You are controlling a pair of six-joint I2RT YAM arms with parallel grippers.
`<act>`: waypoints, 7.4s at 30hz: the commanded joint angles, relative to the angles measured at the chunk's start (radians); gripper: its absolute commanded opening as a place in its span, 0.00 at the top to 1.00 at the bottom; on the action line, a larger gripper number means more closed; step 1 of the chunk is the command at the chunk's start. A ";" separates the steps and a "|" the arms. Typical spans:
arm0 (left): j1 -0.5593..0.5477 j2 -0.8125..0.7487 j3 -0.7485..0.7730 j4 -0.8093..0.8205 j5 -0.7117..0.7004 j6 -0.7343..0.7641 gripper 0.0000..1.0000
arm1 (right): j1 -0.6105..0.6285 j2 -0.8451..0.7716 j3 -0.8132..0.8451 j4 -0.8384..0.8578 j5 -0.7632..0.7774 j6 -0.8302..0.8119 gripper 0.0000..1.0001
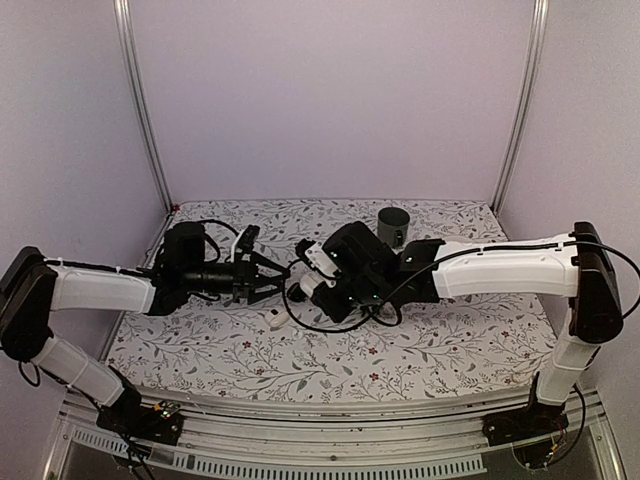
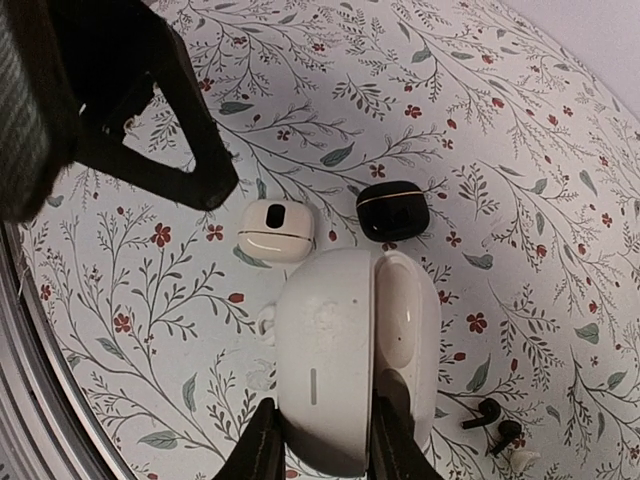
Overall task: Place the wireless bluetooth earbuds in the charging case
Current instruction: Pick up the charging case from the right side groove of the charging case, then pass from the right arm to the left, then adjust the charging case.
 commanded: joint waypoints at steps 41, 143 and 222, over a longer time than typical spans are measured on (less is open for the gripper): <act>-0.109 0.153 0.149 0.036 0.076 0.059 0.95 | 0.057 -0.043 0.078 -0.069 0.068 -0.031 0.71; -0.180 -0.097 0.081 0.132 0.140 0.713 0.52 | -0.110 -0.416 -0.210 0.266 -0.400 0.107 0.96; -0.263 -0.307 -0.262 0.344 -0.427 0.936 1.00 | -0.207 -0.594 -0.559 0.219 -0.104 0.557 0.01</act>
